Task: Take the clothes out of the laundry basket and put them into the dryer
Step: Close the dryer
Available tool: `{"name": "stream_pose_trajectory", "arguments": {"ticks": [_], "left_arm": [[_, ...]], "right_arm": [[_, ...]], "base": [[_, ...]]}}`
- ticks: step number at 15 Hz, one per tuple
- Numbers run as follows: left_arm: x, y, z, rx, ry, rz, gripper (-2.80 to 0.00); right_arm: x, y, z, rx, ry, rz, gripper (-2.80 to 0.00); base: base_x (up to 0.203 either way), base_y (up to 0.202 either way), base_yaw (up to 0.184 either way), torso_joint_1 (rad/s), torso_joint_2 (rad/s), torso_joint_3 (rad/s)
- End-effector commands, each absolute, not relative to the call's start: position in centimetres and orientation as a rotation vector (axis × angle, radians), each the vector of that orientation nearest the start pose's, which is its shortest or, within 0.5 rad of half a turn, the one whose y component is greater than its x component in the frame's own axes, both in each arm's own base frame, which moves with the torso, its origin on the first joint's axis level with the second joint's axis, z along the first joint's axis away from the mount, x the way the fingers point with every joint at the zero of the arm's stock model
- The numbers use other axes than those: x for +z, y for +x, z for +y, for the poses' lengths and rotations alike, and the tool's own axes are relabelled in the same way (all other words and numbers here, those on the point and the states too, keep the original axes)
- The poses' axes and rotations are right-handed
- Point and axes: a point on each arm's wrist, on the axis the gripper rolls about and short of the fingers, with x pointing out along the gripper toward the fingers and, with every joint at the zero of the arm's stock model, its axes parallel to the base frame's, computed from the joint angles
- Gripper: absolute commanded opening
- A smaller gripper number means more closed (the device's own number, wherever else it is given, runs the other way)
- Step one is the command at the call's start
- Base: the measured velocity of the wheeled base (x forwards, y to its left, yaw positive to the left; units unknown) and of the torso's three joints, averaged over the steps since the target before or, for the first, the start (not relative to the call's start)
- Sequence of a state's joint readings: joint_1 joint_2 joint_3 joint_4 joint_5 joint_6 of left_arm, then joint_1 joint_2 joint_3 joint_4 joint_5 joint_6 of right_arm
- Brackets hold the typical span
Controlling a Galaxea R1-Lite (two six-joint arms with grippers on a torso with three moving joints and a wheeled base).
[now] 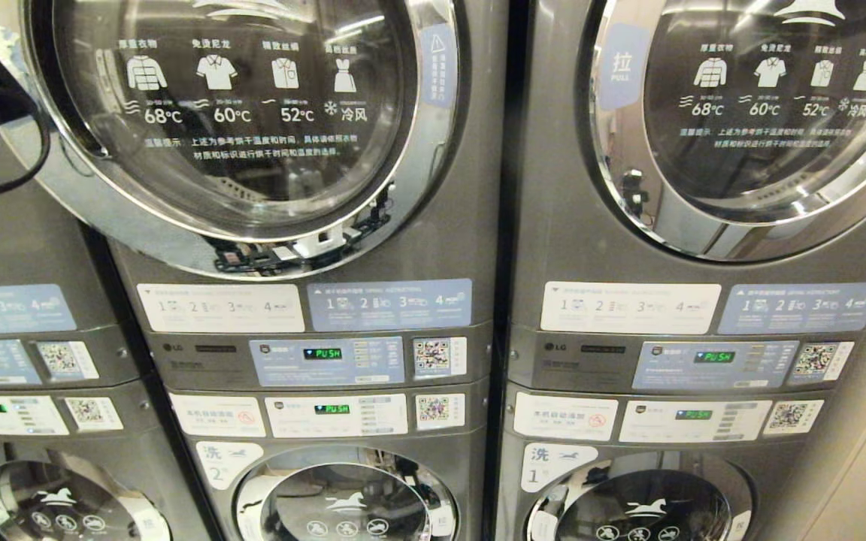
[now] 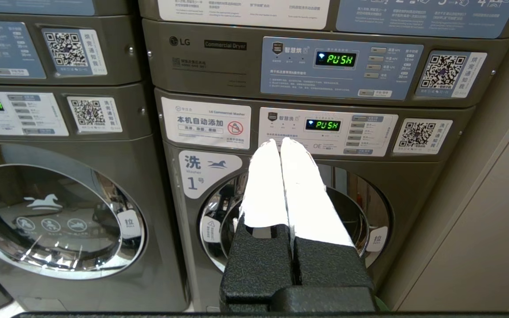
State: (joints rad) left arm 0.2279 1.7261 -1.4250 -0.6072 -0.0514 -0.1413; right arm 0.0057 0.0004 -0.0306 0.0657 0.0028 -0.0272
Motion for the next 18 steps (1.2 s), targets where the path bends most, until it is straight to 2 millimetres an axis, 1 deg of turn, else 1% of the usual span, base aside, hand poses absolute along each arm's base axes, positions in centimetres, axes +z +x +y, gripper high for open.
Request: {"name": "stream_pose_trajectory", "arguments": {"ticks": [1,4,7,9,12,15,18], "left_arm": [[32.4,36.3,8.8,0.162,-0.102,-0.276,-2.80],[31.4,40.5,10.9,0.156,-0.084,-0.355,-2.80],[30.4,43.6,12.2,0.125,-0.067,-0.429,-2.80],[29.7,44.9,12.3,0.113,-0.075,-0.439,-2.80],[28.7,46.0,11.5,0.089,-0.085,-0.424,-2.80],[27.9,46.7,10.5,0.026,-0.080,-0.408,-2.80],[27.2,47.2,10.1,0.017,-0.076,-0.393,-2.80]], "right_arm": [[7.7,-2.5,0.0,0.010,-0.026,0.035,-2.80],[7.7,-2.5,0.0,0.010,-0.026,0.032,-2.80],[7.7,-2.5,0.0,0.010,-0.026,0.033,-2.80],[7.7,-2.5,0.0,0.008,-0.026,0.034,-2.80],[7.7,-2.5,0.0,0.008,-0.029,0.034,-2.80],[7.7,-2.5,0.0,0.008,-0.029,0.034,-2.80],[7.7,-2.5,0.0,0.008,-0.029,0.034,-2.80]], "base": [[0.000,0.000,0.000,0.000,0.00,0.000],[0.000,0.000,0.000,0.000,0.00,0.000],[0.000,0.000,0.000,0.000,0.00,0.000],[0.000,0.000,0.000,0.000,0.00,0.000],[0.000,0.000,0.000,0.000,0.00,0.000],[0.000,0.000,0.000,0.000,0.00,0.000],[0.000,0.000,0.000,0.000,0.00,0.000]]}}
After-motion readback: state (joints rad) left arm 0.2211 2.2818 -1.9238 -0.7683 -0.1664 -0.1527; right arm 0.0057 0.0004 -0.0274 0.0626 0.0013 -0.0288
